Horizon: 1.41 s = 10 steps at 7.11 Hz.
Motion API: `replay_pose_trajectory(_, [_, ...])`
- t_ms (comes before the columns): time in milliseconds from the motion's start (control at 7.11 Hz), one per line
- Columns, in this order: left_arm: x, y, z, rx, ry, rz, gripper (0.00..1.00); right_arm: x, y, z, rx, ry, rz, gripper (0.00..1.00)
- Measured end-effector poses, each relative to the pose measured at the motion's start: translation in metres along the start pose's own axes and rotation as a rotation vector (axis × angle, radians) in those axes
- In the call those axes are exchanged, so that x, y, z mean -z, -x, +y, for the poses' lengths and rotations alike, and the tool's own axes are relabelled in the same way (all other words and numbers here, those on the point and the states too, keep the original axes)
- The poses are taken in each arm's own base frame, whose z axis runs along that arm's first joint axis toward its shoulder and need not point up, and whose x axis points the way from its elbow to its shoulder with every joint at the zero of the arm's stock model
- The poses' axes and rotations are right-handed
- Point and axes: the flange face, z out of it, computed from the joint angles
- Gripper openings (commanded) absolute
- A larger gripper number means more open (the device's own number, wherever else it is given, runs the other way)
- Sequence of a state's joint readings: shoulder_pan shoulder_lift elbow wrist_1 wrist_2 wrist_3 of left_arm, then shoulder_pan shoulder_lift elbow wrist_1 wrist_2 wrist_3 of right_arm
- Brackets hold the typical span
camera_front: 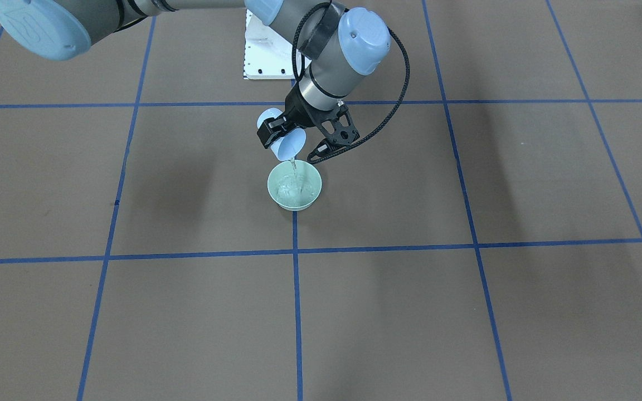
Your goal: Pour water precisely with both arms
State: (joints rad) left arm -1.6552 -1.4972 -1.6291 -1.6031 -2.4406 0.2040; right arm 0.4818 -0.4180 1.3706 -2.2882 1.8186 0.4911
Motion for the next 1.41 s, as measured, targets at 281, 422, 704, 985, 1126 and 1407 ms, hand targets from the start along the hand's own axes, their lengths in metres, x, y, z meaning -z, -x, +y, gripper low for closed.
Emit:
replay_pose_trajectory(281, [0.000,0.000,0.000,0.000,0.000,0.000,1.00,0.004,0.007,-0.008,-0.015,0.057,0.031,0.00])
replay_pose_trajectory(422, [0.000,0.000,0.000,0.000,0.000,0.000,1.00,0.011,0.010,-0.010,-0.023,0.087,0.048,0.00])
replay_pose_trajectory(704, [0.000,0.000,0.000,-0.001,0.000,0.000,1.00,0.018,0.017,-0.018,-0.035,0.133,0.075,0.00])
replay_pose_trajectory(985, [0.000,0.000,0.000,-0.001,0.000,0.000,1.00,0.019,0.019,-0.022,-0.039,0.145,0.087,0.00])
replay_pose_trajectory(1126, [0.000,0.000,0.000,-0.001,0.000,0.001,1.00,0.020,0.019,-0.022,-0.038,0.143,0.087,0.00])
replay_pose_trajectory(1407, [0.000,0.000,0.000,-0.002,-0.001,0.001,1.00,0.026,0.019,-0.018,-0.031,0.123,0.078,0.00])
